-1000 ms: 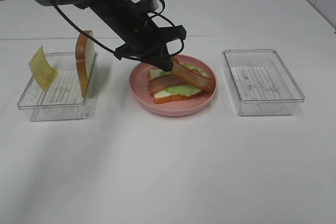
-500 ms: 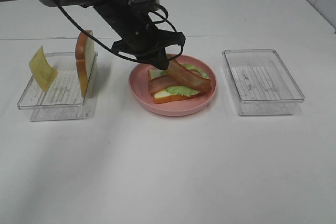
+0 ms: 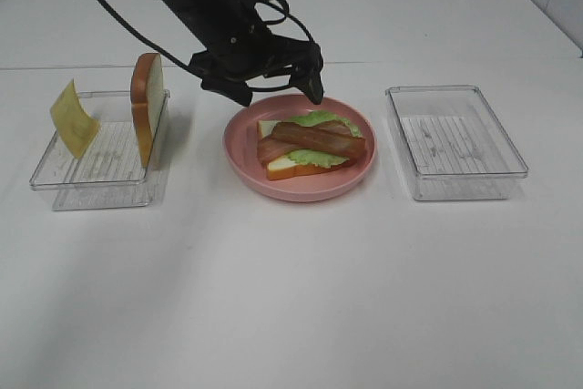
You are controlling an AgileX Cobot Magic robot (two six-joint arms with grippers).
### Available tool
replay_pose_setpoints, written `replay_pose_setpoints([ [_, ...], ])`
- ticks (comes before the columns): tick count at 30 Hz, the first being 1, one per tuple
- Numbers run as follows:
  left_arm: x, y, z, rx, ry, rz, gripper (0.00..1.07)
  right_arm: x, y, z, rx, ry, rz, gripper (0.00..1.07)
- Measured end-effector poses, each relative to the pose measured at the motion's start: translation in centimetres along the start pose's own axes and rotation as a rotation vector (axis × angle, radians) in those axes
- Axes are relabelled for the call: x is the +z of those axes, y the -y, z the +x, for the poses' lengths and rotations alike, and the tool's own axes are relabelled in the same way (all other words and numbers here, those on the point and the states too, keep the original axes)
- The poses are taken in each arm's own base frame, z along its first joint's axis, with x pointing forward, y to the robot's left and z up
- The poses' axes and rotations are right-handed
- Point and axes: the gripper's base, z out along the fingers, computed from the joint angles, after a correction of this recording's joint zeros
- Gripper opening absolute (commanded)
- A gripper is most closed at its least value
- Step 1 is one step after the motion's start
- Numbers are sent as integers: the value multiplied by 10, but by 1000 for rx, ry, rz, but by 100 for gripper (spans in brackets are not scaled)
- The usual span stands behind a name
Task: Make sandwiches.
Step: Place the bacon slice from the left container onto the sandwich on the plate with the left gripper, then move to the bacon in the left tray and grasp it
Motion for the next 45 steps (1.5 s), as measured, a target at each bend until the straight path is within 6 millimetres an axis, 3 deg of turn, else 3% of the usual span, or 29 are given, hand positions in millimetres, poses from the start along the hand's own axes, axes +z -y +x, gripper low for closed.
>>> replay_pose_setpoints([
  [4,-38,13,-15,56,56,-7,102,0,0,0,0,0,0,99],
  [5,-38,13,-15,56,56,-7,102,0,0,0,0,0,0,99],
  [9,-75,21,-21,100,74,-51,102,0,0,0,0,0,0,99],
  [10,-75,21,-21,100,74,-51,102,0,0,0,0,0,0,99],
  [12,-101,24,-21,115,69,-111,102,0,0,0,0,0,0,99],
  [15,-108,24,-21,121,65,-127,102,0,0,0,0,0,0,99],
  [17,-128,24,-19,133,49,-159,102,0,0,0,0,0,0,99],
  [18,-128,24,-19,133,49,-159,102,0,0,0,0,0,0,99],
  [20,-156,19,-17,125,30,-190,102,0,0,0,0,0,0,99],
  [23,-162,17,-16,121,19,-198,102,0,0,0,0,0,0,99],
  [34,-214,-31,-14,5,52,-295,102,0,0,0,0,0,0,99],
  [38,-215,-48,-10,-34,35,-313,101,0,0,0,0,0,0,99],
  [40,-210,-67,-3,-77,-3,-333,101,0,0,0,0,0,0,99],
  [43,-208,-75,0,-93,-21,-339,101,0,0,0,0,0,0,99],
  [45,-200,-102,15,-135,-91,-361,101,0,0,0,0,0,0,99],
])
